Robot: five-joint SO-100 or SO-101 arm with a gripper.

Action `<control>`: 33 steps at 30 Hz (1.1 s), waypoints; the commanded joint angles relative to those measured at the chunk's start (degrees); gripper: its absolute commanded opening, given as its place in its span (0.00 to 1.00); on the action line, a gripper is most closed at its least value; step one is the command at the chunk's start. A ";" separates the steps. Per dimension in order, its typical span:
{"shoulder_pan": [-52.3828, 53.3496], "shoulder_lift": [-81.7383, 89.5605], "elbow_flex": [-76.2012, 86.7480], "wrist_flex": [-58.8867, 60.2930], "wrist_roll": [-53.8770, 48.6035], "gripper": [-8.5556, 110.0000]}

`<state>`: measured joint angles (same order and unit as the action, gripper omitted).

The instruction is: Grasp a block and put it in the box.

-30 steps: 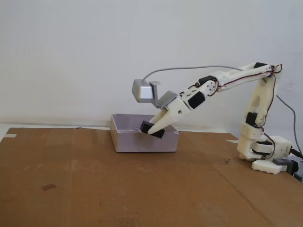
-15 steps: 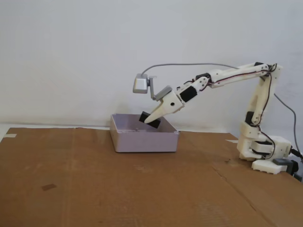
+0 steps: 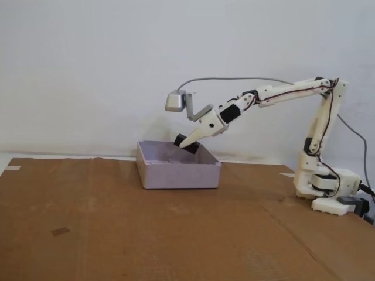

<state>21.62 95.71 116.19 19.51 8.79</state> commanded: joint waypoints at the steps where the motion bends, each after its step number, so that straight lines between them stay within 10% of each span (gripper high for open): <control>1: 1.23 6.86 -7.38 -1.67 -0.53 0.15; 33: 4.13 -6.77 -14.06 -1.85 -0.53 0.15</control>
<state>26.72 87.01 108.72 19.60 8.79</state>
